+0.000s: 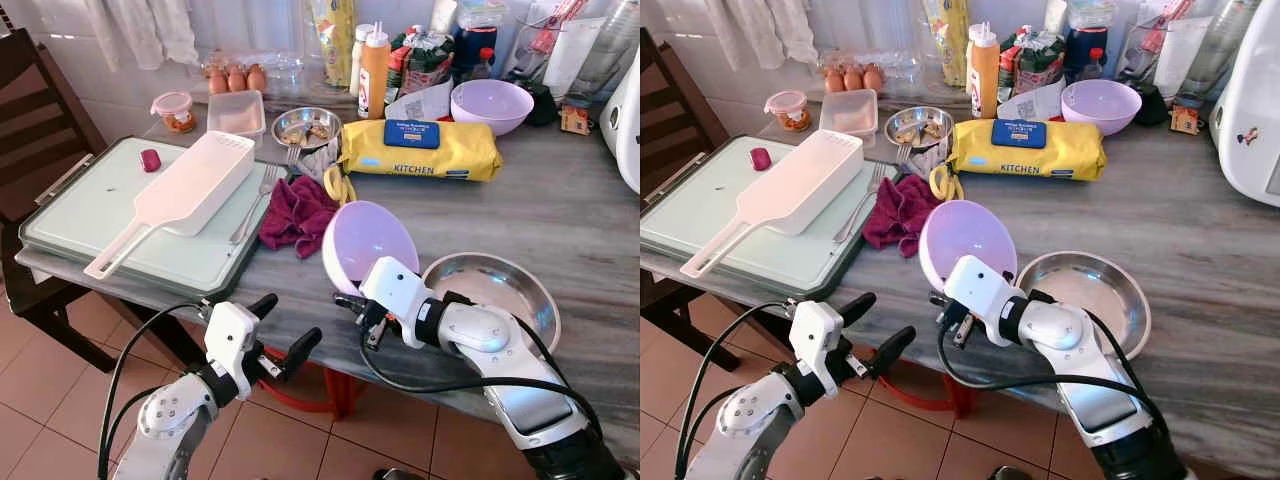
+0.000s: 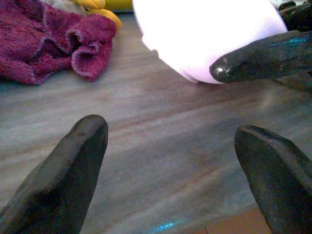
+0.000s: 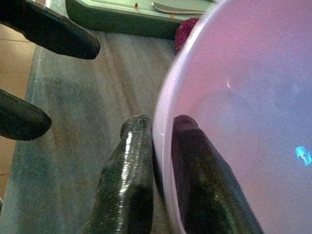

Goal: Setting the table

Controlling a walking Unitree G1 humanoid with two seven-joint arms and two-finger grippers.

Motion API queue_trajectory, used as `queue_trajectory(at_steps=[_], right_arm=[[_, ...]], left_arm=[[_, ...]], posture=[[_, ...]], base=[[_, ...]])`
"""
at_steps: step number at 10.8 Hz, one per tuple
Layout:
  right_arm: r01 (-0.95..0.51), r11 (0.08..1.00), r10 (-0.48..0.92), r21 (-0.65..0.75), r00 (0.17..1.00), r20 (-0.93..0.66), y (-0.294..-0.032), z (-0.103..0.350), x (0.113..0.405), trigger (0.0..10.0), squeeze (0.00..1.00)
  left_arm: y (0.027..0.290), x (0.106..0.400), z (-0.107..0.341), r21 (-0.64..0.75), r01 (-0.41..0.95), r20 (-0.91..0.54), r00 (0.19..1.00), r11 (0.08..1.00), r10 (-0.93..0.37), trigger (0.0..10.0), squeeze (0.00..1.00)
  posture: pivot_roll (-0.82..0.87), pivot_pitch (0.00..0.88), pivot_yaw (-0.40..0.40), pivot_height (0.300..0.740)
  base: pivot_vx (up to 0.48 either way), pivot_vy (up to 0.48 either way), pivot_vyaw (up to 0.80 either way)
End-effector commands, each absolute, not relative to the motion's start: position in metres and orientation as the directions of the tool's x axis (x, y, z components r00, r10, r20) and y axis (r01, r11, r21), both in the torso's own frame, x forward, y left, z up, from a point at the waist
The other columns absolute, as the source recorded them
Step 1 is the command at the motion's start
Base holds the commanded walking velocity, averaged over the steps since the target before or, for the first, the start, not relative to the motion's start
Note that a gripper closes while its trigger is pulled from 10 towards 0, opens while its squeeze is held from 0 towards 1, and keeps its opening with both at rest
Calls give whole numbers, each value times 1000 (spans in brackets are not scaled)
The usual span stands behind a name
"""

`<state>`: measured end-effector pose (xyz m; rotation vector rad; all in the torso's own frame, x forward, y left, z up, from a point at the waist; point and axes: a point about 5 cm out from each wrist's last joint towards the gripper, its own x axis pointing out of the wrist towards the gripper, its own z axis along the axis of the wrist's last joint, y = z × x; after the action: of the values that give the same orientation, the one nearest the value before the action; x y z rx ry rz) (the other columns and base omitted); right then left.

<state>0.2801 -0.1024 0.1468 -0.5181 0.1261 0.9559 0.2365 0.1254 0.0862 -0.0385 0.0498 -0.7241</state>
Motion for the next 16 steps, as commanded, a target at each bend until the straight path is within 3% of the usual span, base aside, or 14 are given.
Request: queue_trajectory(at_steps=[1, 8, 16], right_arm=[[-817, 446, 757, -364, 562, -334, -101, 148, 278, 10000, 1000], [-814, 425, 691, -396, 574, -439, -112, 153, 282, 10000, 1000], [-787, 332, 607, -519, 600, -521, -124, 170, 291, 10000, 1000]], left_arm=[[125, 235, 82, -50, 668, -48, 741, 743, -670, 10000, 0], [122, 239, 77, -59, 684, -51, 725, 727, -687, 10000, 0], [121, 242, 80, -57, 685, -51, 725, 727, -687, 10000, 0]], posture=[[-96, 128, 74, 740], [-103, 118, 77, 740], [-97, 101, 80, 740]], base=[[0, 0, 0], [0, 0, 0], [0, 0, 0]])
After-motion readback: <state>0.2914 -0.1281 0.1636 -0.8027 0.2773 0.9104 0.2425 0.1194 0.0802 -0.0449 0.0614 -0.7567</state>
